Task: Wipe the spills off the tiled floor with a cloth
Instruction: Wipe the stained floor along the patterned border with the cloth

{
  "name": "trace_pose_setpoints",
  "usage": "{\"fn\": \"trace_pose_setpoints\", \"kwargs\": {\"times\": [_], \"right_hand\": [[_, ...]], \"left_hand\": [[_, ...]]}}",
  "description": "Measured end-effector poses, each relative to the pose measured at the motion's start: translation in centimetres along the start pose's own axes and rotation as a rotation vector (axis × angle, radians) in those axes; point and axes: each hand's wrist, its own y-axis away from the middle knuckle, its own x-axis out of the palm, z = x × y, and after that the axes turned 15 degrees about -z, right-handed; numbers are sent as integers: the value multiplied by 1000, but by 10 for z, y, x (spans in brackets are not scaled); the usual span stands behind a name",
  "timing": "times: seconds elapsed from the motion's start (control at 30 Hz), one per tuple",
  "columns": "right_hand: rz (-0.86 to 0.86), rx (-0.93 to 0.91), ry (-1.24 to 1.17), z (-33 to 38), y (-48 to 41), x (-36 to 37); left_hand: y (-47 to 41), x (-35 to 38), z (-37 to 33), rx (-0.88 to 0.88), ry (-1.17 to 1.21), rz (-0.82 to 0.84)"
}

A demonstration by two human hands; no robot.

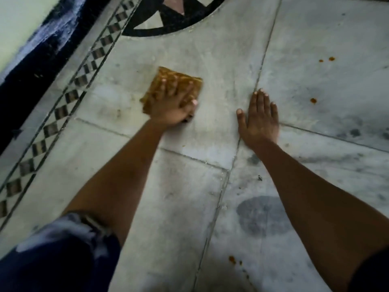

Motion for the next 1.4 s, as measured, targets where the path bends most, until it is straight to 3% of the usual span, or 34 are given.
{"fn": "trace_pose_setpoints", "kwargs": {"times": [0.13,0.23,0.33,0.4,0.47,0.63,0.77,0.9,1.03,1.13,1.3,1.37,1.4], "right_hand": [[-8,-74,-29,18,39,-1],[11,-79,-16,22,50,-1],[8,-76,5,21,47,0],[16,-73,14,21,47,-1],[22,-77,10,22,48,-2],[5,-67,-38,24,47,-4],[6,-49,-56,24,47,-4],[11,-54,-38,24,47,-3],[23,-59,-26,23,47,-2],[23,-62,-34,23,48,-3],[29,-45,-40,24,47,-5],[39,-39,-36,23,48,-3],[43,-39,-34,23,47,-3]], "left_hand": [[91,10,-11,261,-81,-168],[117,10,40,231,-62,-101],[79,8,87,95,-176,-78],[35,1,80,-144,-113,-60],[1,-10,50,-242,-15,-44],[57,7,-13,117,-73,-134],[137,1,25,291,-61,-81],[84,-7,101,92,-188,-31],[-18,-23,72,-287,-7,-50],[-39,-16,22,-157,10,-28],[56,-1,18,340,-71,-97],[73,-8,53,341,-74,-139],[67,-12,70,251,-78,-147]]}}
